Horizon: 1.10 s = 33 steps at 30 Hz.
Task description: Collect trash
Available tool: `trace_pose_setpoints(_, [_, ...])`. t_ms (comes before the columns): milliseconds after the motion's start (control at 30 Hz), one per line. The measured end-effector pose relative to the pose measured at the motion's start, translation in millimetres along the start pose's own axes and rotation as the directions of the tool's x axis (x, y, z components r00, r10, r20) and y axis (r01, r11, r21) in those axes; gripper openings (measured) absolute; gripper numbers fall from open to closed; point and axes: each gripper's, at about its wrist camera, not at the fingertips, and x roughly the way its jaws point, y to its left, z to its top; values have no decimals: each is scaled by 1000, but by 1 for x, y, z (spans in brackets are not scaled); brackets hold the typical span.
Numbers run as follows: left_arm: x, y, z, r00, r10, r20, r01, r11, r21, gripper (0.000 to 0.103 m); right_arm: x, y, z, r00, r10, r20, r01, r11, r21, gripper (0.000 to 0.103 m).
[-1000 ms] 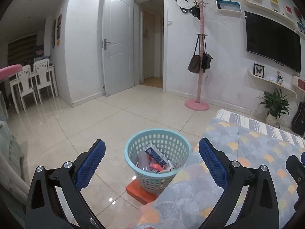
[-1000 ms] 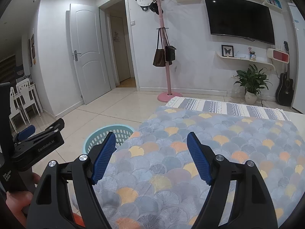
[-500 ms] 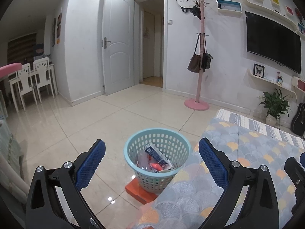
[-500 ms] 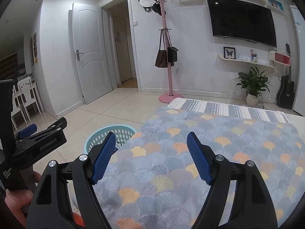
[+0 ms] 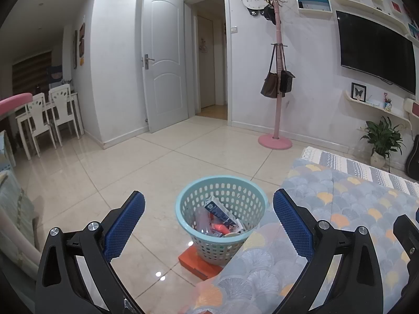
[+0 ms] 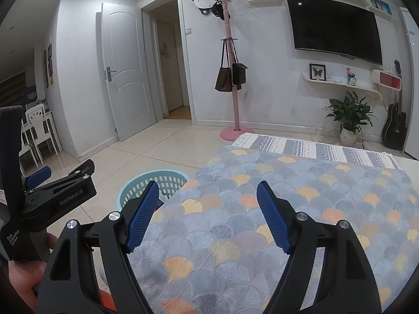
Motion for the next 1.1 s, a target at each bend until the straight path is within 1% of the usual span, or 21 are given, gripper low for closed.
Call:
trace_pose_setpoints(467, [-2,2,1,1000,2,8,-2,1000,2,95,1,5,1,1000,-10,-4,10,1000,-8,73])
trace_pose_setpoints(600, [-2,0,1,1000,18,9,-18,1000,20,95,0,9,1,1000,-11,-4,11,1000,-17,73])
trace_pose_setpoints(767, [-2,2,2,1000,23,6,-24,1000,16,95,1,18,1,999,-54,-6,54,997,-60,73])
trace_pose_setpoints(967, [-5,5,2,1000,17,17,-18,1000,11,95,-3,24,3,996,-86,2,86,993,-78,73])
trace_pose_setpoints(1000, [-5,5,2,999,26,22,-26,1000,13,95,-3,25,3,996,-90,3,90,993,-81,73])
trace_pose_setpoints(1033, [-5,4,1,998,62,31,-63,998,25,95,-3,27,3,995,-97,5,97,992,-84,73])
trace_pose_setpoints(1067, [-4,3,1,996,80,30,-81,996,36,95,-4,29,2,994,-106,10,106,990,-91,73])
trace_pose_setpoints(1100, [-3,2,1,996,80,27,-81,996,40,95,-3,32,1,993,-114,15,115,988,-100,73])
